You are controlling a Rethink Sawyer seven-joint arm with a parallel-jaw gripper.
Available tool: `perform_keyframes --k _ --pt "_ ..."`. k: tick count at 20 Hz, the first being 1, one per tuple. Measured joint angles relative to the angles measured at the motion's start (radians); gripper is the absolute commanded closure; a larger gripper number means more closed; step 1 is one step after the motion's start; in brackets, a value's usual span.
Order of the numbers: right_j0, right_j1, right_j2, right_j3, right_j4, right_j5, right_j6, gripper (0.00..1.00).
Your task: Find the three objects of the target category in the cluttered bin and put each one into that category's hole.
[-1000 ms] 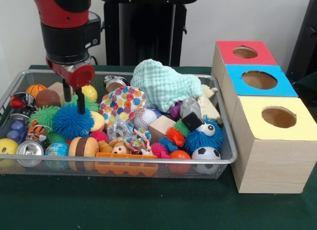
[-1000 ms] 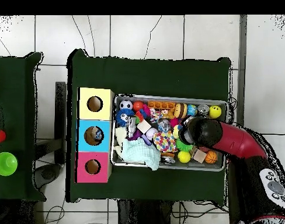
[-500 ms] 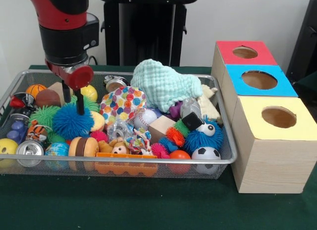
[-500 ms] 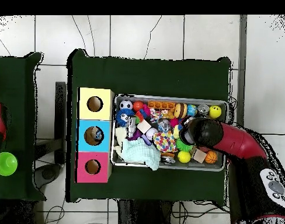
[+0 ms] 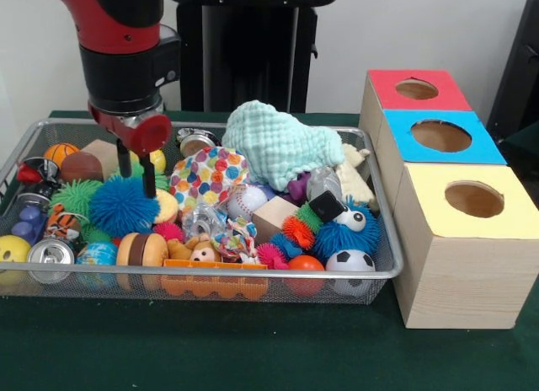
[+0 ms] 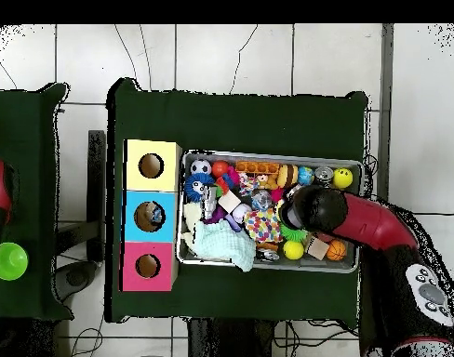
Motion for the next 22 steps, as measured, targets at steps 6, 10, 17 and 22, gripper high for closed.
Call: perform_keyframes --k 6,10,17,22 --pt "0.052 0.017 0.0 0.0 0.0 0.0 0.0 0.0" --pt "0.086 0.036 0.0 0.0 0.0 0.0 0.0 0.0" --pt "0.122 0.068 0.001 0.0 0.0 -0.006 0.0 0.0" --pt "0.122 0.085 0.001 0.0 0.0 -0.035 0.0 0.0"
